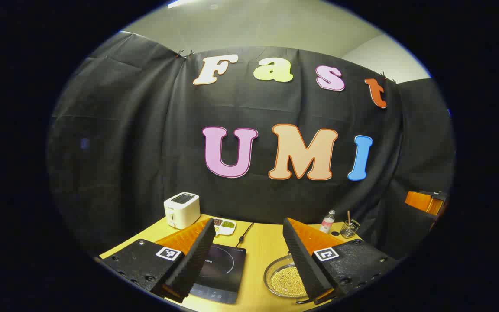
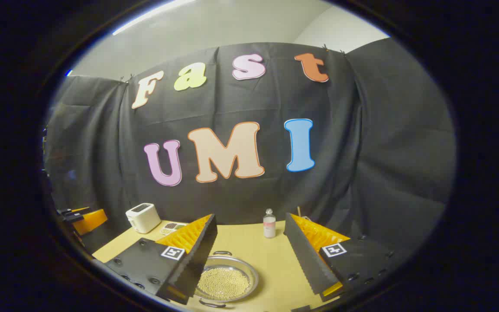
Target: First push the handle of the pot to place it horizontally, then grasp the pot with both hands and set it on the induction cooktop.
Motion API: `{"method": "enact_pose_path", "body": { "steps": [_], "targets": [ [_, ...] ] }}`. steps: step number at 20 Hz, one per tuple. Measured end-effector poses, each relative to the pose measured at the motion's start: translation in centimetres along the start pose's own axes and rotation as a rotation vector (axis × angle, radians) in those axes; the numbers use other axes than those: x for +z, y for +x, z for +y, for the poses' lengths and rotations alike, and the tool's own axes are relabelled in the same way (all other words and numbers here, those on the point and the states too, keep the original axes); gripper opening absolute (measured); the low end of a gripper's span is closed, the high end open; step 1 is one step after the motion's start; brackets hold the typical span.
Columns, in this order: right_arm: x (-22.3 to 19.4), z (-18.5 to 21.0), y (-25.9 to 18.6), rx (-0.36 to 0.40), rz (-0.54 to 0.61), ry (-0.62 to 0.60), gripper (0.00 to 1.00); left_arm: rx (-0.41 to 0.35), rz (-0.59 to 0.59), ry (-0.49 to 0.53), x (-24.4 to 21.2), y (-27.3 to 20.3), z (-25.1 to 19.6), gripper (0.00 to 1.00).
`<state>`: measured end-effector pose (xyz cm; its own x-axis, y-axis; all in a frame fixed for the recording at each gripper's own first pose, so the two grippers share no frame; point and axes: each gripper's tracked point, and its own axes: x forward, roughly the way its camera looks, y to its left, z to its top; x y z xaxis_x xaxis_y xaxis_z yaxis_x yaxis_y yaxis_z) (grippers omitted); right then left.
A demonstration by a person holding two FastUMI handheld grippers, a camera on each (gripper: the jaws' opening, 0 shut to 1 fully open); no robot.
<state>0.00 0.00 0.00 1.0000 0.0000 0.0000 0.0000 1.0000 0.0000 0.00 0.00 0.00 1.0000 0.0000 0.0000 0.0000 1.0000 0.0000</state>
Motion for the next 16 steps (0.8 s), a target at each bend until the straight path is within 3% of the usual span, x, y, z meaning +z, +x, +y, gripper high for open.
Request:
{"method": "enact_pose_path", "body": {
  "steps": [1,3,6,7,10,12,16],
  "targets": [
    [0.0,0.4,-0.2,-0.002,0.004,0.005,0.92,-0.006,0.010,0.009,-0.2,0.0,0.2,0.95],
    [0.1,1.1,-0.7,-0.009,-0.001,0.007,0.92,-0.023,0.012,0.026,-0.1,0.1,0.4,0.92],
    [-0.4,1.5,-1.1,-0.036,0.003,0.006,0.92,-0.057,0.016,0.026,-0.2,0.3,0.1,0.95],
    [-0.3,1.8,-1.2,-0.041,-0.001,0.008,0.92,-0.066,0.011,0.024,-0.2,0.3,0.0,0.92],
    [-0.9,2.3,-1.2,-0.050,0.008,0.010,0.92,-0.079,0.019,0.013,-0.6,0.8,0.1,0.96],
    [-0.9,2.8,-1.2,-0.043,0.007,0.008,0.92,-0.081,0.019,0.009,-0.6,1.1,0.3,0.92],
    [-1.0,3.0,-1.1,-0.034,0.018,0.013,0.92,-0.067,0.016,0.019,-0.5,1.4,1.1,0.95]
  ]
}}
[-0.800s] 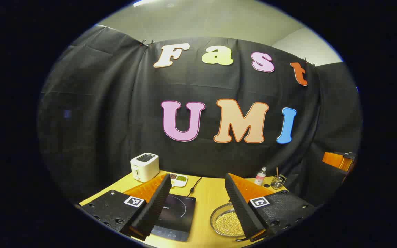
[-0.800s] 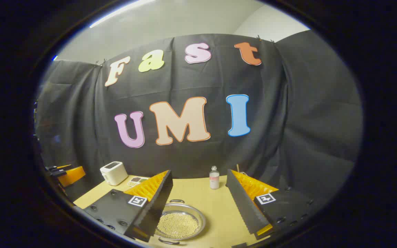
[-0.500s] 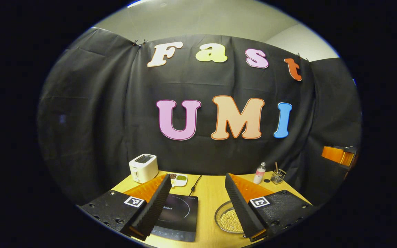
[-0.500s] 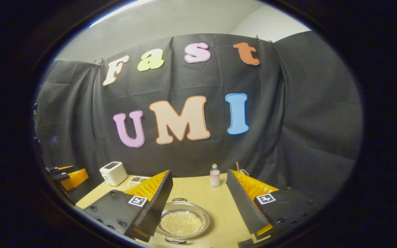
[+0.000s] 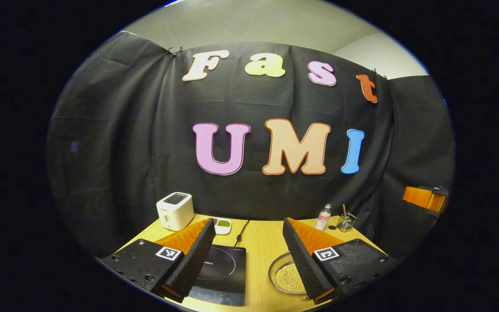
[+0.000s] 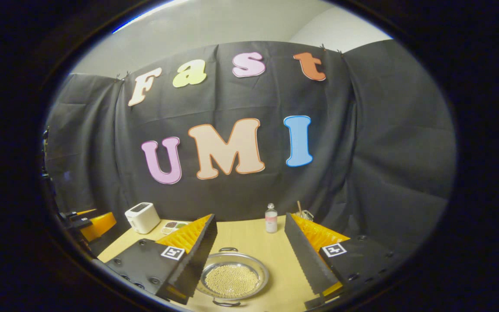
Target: First push the handle of the pot to place it horizontally, then grasp the pot with both hands and set it on the induction cooktop.
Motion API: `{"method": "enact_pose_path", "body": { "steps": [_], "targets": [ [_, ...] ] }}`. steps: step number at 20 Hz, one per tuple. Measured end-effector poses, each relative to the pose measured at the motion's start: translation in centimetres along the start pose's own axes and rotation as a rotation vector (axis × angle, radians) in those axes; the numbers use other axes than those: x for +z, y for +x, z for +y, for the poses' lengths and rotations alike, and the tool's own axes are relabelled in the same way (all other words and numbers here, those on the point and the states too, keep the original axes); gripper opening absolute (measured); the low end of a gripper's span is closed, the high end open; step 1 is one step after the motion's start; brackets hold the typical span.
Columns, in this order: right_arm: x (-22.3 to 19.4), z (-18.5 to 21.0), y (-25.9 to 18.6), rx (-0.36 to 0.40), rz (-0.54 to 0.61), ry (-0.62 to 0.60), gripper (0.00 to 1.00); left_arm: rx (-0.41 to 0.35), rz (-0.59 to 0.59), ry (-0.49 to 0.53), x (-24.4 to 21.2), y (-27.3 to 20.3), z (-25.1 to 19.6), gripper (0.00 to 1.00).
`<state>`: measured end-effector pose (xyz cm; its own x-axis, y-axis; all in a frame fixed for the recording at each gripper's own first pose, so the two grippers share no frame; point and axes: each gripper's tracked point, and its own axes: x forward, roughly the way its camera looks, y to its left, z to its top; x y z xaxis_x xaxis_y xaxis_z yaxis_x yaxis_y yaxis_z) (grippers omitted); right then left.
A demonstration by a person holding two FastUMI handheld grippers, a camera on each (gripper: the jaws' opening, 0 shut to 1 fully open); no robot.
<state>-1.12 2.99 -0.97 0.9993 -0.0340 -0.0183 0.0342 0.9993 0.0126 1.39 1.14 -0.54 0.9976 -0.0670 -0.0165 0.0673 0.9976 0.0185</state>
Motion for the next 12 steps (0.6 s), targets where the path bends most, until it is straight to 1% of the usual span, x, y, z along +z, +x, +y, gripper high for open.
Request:
{"method": "enact_pose_path", "body": {
  "steps": [3,4,7,8,9,10,11,12],
  "targets": [
    [0.1,-0.3,0.2,-0.008,-0.005,0.005,0.92,0.009,-0.005,0.007,0.1,0.1,0.5,0.95],
    [0.2,-0.4,0.2,-0.012,-0.006,0.005,0.92,0.010,-0.006,0.006,0.2,0.0,0.6,0.92],
    [-0.1,-0.3,0.4,-0.014,-0.001,0.008,0.92,0.019,-0.004,-0.002,0.1,-0.1,0.9,0.92],
    [-0.1,-0.2,0.4,-0.014,0.000,0.009,0.92,0.020,-0.004,-0.002,0.1,-0.2,1.1,0.95],
    [-0.1,-0.2,0.4,-0.017,0.000,0.011,0.92,0.021,-0.004,0.001,0.2,-0.2,1.2,0.92],
    [-0.1,-0.2,0.4,-0.021,0.000,0.016,0.92,0.023,-0.007,0.007,0.2,-0.3,1.3,0.92],
    [-0.1,0.0,0.4,-0.019,0.001,0.023,1.00,0.024,-0.009,0.014,0.2,-0.4,1.5,0.92],
    [-0.2,0.2,0.4,-0.018,0.003,0.028,0.98,0.026,-0.010,0.019,0.3,-0.4,1.6,0.92]
  ]
}}
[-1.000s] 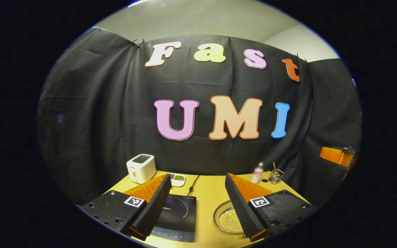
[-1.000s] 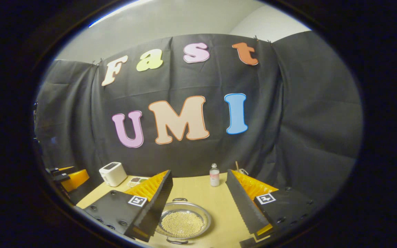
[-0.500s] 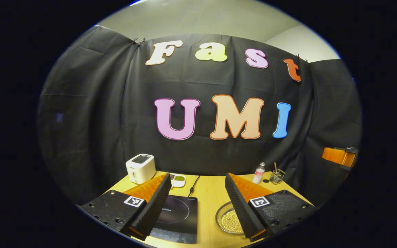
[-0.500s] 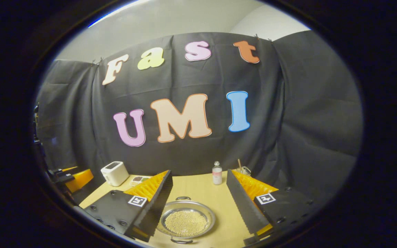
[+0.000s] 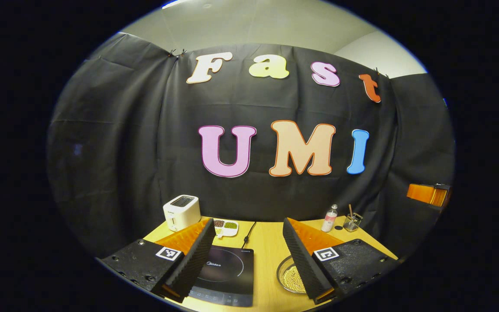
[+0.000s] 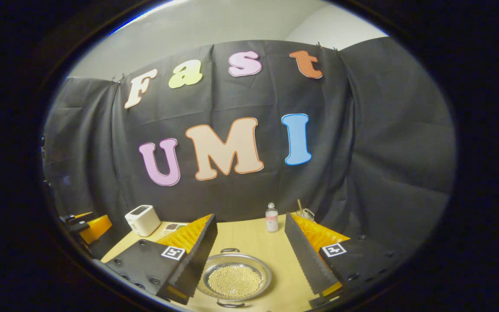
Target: First push the handle of the pot to place it horizontally, then grasp the pot with both hands and set it on the induction cooktop.
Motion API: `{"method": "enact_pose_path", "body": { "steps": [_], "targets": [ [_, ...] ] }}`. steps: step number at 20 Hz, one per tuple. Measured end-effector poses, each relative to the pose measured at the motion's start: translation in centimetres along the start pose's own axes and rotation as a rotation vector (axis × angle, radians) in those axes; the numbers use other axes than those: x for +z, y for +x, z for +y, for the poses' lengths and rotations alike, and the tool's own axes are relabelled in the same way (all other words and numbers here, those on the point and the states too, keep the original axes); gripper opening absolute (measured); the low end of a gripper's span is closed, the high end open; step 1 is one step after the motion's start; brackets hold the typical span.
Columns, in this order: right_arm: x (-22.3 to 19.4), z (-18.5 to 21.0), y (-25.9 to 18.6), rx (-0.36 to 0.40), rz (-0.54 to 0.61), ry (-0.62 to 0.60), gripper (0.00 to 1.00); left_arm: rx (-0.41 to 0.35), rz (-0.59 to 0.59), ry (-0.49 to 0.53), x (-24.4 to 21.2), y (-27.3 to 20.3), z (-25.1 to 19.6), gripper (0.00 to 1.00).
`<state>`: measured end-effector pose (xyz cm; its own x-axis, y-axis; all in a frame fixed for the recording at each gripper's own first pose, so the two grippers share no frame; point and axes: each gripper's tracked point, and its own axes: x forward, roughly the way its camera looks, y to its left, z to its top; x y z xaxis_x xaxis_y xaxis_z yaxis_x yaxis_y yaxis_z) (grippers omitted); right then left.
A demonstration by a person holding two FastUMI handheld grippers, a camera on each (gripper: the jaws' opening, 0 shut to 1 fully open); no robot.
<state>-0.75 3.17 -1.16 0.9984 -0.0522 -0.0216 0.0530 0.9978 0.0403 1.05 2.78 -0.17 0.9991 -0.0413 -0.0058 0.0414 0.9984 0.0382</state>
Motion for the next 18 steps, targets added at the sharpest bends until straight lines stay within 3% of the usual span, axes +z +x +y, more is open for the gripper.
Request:
{"method": "enact_pose_path", "body": {
  "steps": [1,2,3,4,5,8,11,13,16,17,18],
  "targets": [
    [0.0,0.0,0.0,0.000,-0.003,0.003,0.90,0.001,0.000,0.001,-0.1,-0.1,0.1,0.92],
    [0.1,0.2,-0.1,0.003,-0.005,0.006,0.90,0.002,0.002,-0.001,-0.2,-0.2,0.2,0.92],
    [-0.2,0.3,-0.2,0.002,-0.004,0.003,0.77,0.004,0.005,-0.006,-0.3,-0.2,0.3,0.95],
    [-0.3,0.4,-0.5,0.004,-0.001,-0.002,0.73,0.006,0.008,-0.012,-0.4,-0.3,0.5,0.92],
    [-0.2,0.5,-0.7,0.008,-0.001,-0.008,0.70,0.008,0.012,-0.017,-0.6,-0.5,0.7,0.95],
    [-0.2,1.1,-0.8,0.027,0.004,-0.014,0.70,0.016,0.021,-0.023,-1.0,-0.9,1.4,0.92],
    [-0.4,1.6,-1.3,0.036,0.006,0.004,0.34,0.026,0.024,-0.021,-1.2,-1.1,2.0,0.92],
    [-0.7,2.5,-1.6,0.065,0.016,0.005,0.34,0.030,0.028,-0.021,-1.4,-1.3,2.3,0.92],
    [-2.3,3.5,-1.7,0.093,0.050,-0.037,0.43,0.032,0.037,-0.020,-1.7,-1.6,2.6,0.92],
    [-2.9,3.9,-1.7,0.104,0.066,-0.049,0.35,0.033,0.038,-0.019,-1.8,-1.6,2.7,0.92],
    [-3.5,4.5,-1.8,0.119,0.082,-0.054,0.34,0.033,0.039,-0.018,-1.7,-1.7,2.8,0.92]
  ]
}}
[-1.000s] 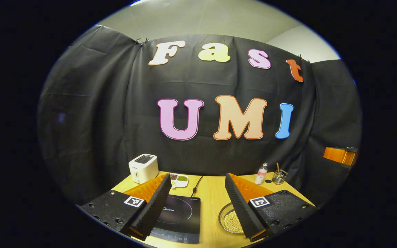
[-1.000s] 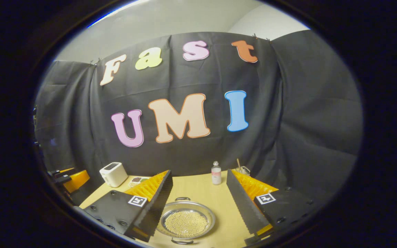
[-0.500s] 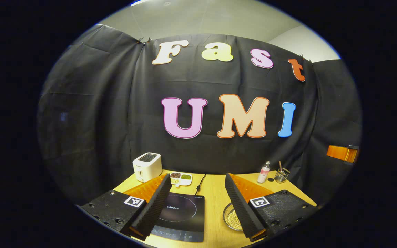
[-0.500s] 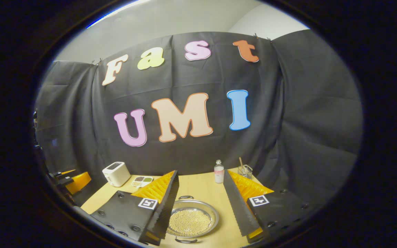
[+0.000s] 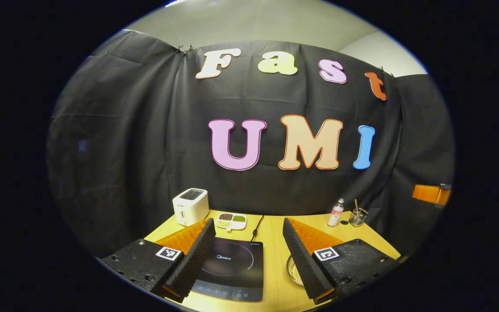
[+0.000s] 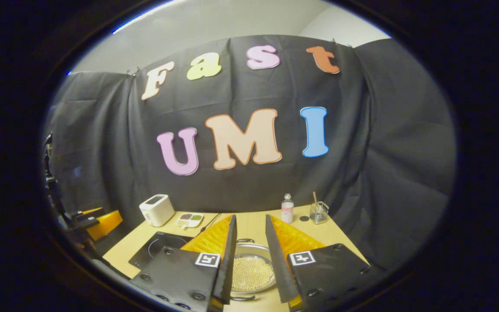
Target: First push the handle of the pot to place it horizontally, then grasp the pot with both hands and set it on the induction cooktop.
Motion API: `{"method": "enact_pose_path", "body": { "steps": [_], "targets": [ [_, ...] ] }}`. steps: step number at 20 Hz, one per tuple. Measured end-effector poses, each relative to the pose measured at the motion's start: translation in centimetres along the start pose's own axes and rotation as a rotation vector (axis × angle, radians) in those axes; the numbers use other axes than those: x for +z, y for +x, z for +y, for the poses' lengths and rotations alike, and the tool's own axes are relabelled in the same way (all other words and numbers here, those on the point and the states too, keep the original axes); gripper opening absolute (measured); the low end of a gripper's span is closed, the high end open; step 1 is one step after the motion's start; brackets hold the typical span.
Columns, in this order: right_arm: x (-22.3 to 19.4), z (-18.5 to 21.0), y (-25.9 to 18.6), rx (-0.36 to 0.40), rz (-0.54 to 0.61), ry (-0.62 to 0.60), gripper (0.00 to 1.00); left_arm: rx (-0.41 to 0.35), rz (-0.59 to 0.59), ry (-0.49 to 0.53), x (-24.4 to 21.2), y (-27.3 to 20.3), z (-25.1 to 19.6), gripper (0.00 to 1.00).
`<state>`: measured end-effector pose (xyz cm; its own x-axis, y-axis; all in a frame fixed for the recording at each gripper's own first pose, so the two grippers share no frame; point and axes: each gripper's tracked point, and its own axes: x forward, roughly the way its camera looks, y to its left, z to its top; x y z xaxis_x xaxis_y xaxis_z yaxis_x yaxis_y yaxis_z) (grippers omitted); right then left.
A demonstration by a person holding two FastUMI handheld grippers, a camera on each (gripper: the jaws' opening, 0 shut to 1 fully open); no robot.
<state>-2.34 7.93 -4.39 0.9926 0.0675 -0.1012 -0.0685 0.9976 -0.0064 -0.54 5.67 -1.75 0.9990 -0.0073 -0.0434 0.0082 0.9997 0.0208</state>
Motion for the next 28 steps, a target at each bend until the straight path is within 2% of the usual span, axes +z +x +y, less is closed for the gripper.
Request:
{"method": "enact_pose_path", "body": {
  "steps": [2,3,4,5,7,10,11,16,18,19,20,21,24,28],
  "targets": [
    [-1.0,1.2,0.0,0.028,0.024,0.003,0.35,0.001,0.003,0.005,-0.3,-0.1,0.1,0.92],
    [-0.6,0.7,0.7,0.000,0.035,0.001,0.35,0.000,0.003,0.007,-0.3,-0.2,0.2,0.92],
    [-2.3,0.0,0.9,-0.035,0.054,0.034,0.19,-0.002,0.002,0.010,-0.2,-0.1,0.2,0.92],
    [-3.0,0.9,0.7,-0.012,0.080,0.063,0.03,-0.003,0.002,0.012,-0.3,-0.3,0.2,0.92],
    [-4.8,1.9,0.8,0.018,0.121,0.104,0.00,-0.005,0.002,0.021,-0.3,-0.3,0.3,0.92],
    [-8.1,2.3,0.8,0.025,0.197,0.082,0.02,-0.004,0.008,0.043,-0.5,-0.6,0.6,0.92],
    [-9.3,2.4,0.7,0.027,0.229,0.070,0.00,-0.006,0.009,0.049,-0.6,-0.8,0.7,0.92],
    [-16.0,4.0,-0.3,0.061,0.425,0.055,0.03,-0.013,0.023,0.063,-1.0,-1.2,1.3,0.92],
    [-18.6,4.9,-0.9,0.081,0.507,0.062,0.00,-0.018,0.032,0.071,-1.3,-1.2,1.7,0.92],
    [-19.8,5.3,-1.2,0.089,0.549,0.070,0.03,-0.021,0.036,0.075,-1.6,-1.3,1.8,0.92],
    [-21.0,5.8,-1.3,0.093,0.589,0.081,0.00,-0.024,0.040,0.079,-1.7,-1.3,2.1,0.92],
    [-22.0,6.3,-1.5,0.096,0.630,0.096,0.03,-0.028,0.044,0.081,-1.9,-1.1,2.2,0.92],
    [-24.4,7.9,-2.2,0.103,0.721,0.159,0.00,-0.043,0.065,0.079,-2.8,-1.0,2.8,0.92],
    [-27.4,9.2,-2.4,0.061,0.814,0.221,0.03,-0.054,0.093,0.071,-3.9,-1.0,4.2,0.96]
  ]
}}
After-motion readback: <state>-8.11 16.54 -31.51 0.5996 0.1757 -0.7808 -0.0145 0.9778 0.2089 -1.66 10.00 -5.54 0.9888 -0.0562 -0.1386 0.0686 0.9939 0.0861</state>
